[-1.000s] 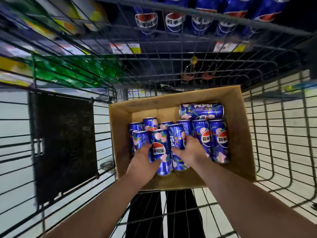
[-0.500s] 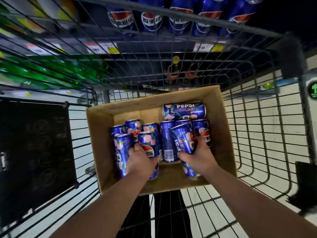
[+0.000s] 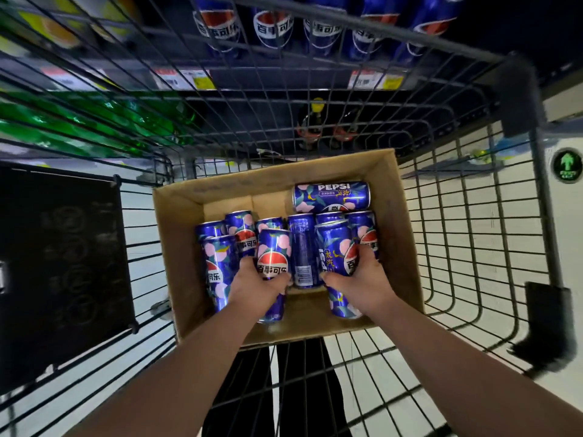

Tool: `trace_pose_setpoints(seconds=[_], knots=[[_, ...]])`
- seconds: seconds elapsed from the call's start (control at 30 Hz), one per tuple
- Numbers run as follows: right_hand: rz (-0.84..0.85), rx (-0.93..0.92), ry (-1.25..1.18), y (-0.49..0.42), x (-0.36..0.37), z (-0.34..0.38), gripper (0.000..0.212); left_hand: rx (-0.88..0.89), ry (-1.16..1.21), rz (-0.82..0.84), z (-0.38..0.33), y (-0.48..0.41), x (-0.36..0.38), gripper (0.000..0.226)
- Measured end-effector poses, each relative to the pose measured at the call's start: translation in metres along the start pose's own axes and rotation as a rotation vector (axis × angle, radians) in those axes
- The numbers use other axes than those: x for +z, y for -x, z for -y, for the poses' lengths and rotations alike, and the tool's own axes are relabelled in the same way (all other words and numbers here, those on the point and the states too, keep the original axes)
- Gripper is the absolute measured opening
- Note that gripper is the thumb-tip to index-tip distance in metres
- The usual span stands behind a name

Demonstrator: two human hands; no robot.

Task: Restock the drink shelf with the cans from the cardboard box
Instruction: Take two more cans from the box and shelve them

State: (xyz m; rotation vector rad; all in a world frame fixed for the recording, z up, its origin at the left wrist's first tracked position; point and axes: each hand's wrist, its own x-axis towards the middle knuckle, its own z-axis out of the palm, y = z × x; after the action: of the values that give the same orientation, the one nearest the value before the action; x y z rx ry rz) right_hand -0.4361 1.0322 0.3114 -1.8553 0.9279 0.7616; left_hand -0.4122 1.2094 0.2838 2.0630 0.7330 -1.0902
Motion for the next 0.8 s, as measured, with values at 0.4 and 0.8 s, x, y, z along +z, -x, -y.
trace_pose_setpoints(seconds=[0.4,0.8], knots=[[0.009,-0.296,-0.090,0.101,-0.029,0.090,0.047,0.211,0.515,-0.050,-0.028,0.127,-0.106,0.030],[0.119,-0.736,-0.082,0.250,-0.038,0.217,0.037,0.520,0.896,-0.238,-0.017,0.288,-0.226,0.058]])
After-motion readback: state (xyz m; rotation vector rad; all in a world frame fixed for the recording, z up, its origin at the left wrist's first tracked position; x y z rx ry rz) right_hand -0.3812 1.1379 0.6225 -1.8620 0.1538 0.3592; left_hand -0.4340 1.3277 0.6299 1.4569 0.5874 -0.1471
